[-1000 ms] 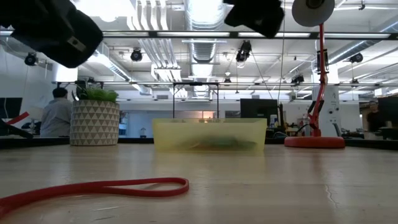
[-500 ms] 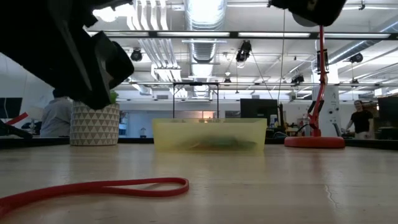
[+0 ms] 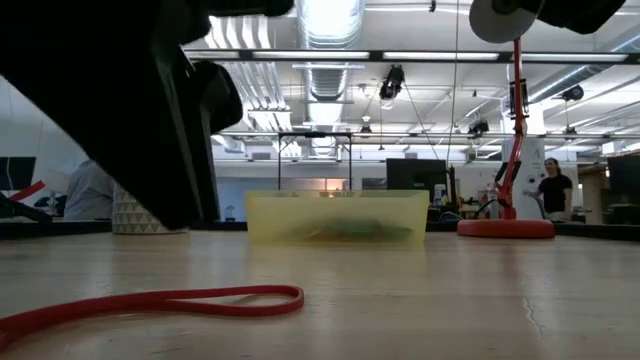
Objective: Pick and place rubber bands into bin
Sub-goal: Put the red rubber band into the yellow bin
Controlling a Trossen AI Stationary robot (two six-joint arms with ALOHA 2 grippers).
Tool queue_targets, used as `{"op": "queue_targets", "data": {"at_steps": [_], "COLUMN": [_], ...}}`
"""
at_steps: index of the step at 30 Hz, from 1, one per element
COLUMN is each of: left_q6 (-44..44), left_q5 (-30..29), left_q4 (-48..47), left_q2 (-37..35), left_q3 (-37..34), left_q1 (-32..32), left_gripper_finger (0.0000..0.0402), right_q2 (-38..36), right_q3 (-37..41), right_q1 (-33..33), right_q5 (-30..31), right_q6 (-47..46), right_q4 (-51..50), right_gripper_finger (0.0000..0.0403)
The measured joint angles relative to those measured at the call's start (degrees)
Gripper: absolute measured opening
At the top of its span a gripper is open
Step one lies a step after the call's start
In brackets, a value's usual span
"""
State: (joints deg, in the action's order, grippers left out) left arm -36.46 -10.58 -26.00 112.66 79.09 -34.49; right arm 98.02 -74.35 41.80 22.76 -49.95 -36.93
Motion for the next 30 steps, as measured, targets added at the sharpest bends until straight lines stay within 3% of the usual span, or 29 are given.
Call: {"op": "queue_targets", "data": {"at_steps": [4, 22, 30], "left_q6": [-2.9, -3.5, -3.7], "left_q5": [-0.2, 3.6, 5.5], "left_q4": [-5.0, -4.2, -2.3], "left_q2": [1.5, 2.0, 4.0], "left_q3": [2.8, 1.1, 1.1], "left_q1": [0.4, 0.9, 0.8], "left_gripper_finger": [0.0082, 0.0084, 0.0138], "right_q2": [0.0, 0.0, 0.0], "right_q3": [0.4, 0.9, 1.1], "right_q1": [1.4, 2.8, 2.8], "right_q5": [1.6, 4.4, 4.4], "right_q6": [-0.1, -0.2, -0.4], "right_q4": [-0.3, -0.2, -0.1], "right_gripper_finger": [0.0094, 0.0083, 0.0078]}}
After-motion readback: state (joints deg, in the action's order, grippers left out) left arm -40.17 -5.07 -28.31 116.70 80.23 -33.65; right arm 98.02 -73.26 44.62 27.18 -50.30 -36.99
